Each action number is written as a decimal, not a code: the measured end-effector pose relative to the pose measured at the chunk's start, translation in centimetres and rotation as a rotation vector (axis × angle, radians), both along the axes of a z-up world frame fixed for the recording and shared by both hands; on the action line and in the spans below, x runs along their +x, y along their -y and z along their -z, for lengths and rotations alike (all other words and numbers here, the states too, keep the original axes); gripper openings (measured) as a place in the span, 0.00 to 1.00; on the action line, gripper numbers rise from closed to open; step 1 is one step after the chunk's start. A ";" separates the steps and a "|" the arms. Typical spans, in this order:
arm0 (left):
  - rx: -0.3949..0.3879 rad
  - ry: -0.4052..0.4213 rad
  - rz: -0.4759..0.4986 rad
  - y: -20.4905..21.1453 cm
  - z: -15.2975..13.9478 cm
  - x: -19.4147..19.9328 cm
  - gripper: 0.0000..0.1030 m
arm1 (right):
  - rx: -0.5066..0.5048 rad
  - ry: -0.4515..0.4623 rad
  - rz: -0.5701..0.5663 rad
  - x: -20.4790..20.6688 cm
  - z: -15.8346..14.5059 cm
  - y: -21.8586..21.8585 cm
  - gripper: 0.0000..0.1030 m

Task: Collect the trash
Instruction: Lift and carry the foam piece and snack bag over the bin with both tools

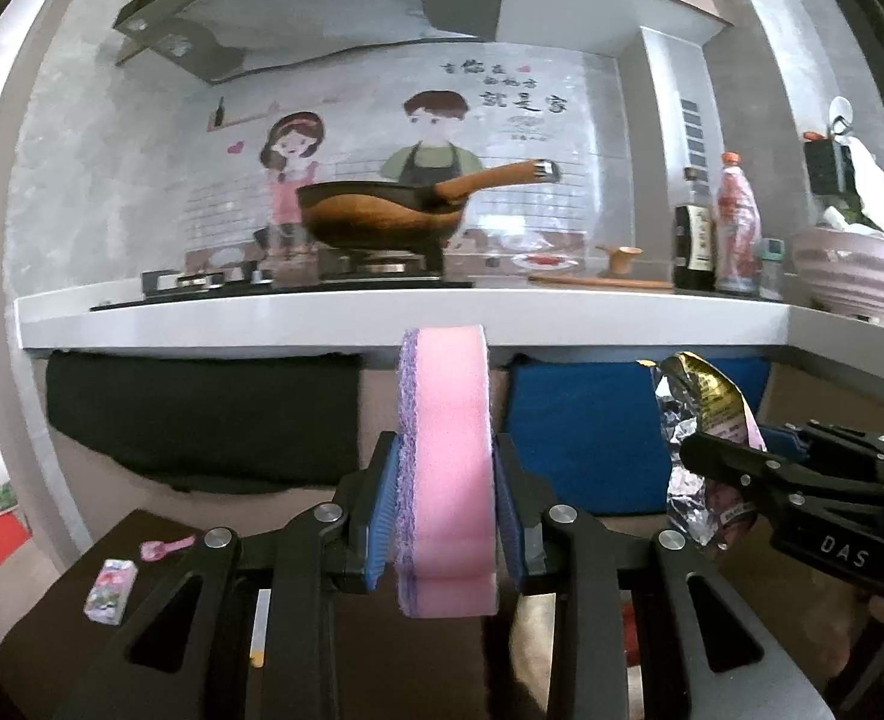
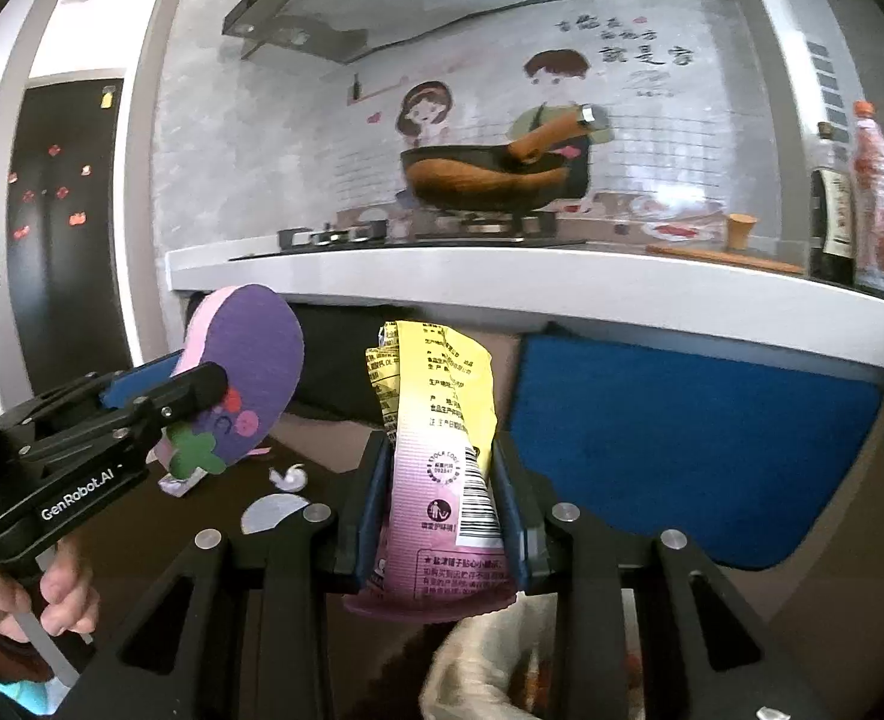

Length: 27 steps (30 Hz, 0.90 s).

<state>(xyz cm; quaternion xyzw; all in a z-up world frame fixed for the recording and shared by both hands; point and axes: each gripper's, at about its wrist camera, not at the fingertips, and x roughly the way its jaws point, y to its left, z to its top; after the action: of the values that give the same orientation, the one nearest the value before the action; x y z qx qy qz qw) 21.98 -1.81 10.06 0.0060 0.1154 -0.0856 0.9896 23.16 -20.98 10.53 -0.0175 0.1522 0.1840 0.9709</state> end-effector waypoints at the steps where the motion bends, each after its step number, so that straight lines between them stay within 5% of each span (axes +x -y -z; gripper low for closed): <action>1: 0.001 -0.002 0.006 0.4 0.0 0.1 0.30 | 0.002 0.002 0.013 0.0 0.0 0.7 0.30; 27: 0.010 -0.148 0.146 9.7 5.2 4.6 0.30 | 0.066 -0.072 0.147 1.4 4.2 10.0 0.30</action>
<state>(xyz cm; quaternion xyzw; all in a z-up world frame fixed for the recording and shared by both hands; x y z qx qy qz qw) 26.53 -11.50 4.87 0.0129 0.1877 -0.1571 0.9695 24.58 -30.95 6.31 0.0323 0.1817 0.1176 0.9758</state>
